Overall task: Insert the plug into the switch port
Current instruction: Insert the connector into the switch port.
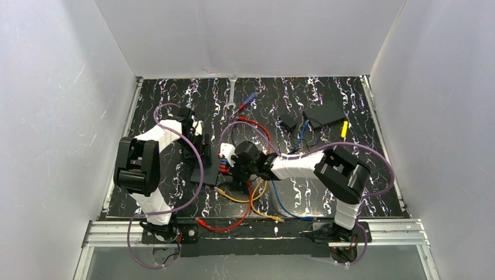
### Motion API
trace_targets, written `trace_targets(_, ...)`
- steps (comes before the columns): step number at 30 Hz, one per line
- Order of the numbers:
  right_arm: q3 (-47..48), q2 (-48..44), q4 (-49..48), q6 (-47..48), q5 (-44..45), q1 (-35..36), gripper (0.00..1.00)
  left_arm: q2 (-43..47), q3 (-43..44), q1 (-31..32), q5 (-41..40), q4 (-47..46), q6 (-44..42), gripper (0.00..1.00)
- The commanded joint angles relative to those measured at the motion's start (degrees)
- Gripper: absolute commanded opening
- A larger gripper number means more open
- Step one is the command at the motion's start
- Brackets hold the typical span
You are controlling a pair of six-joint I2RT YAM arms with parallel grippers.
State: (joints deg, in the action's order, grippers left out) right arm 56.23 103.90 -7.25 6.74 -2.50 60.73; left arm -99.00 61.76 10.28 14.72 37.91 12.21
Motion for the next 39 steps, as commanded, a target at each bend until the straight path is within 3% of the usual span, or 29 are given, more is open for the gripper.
trace_targets(1,3.01,2.67,-0.49,1.58,0.26,0.35,0.24,-2.06,-0.63,1.05,-0.24,2.34,0.24,0.67)
trace_targets(10,7.11,6.39,-1.9,2.06,-3.81,0.66,0.01,-2.46,-0.72,1.05,1.82,2.08,0.19,0.67)
trace_targets(29,13.25,6.32,-7.68,-2.08,-7.57,1.3,0.01,-2.37,-0.92,2.2,4.74,1.64,-0.01,0.66)
trace_targets(36,9.11,4.41,-7.37,-3.7,-3.38,1.41,0.01,0.13,0.84,0.15,-5.01,3.88,-1.13,0.71)
trace_targets(39,6.46,2.35,-6.67,-4.05,0.15,1.41,0.12,3.21,1.41,-3.7,-6.02,3.94,-0.92,0.73)
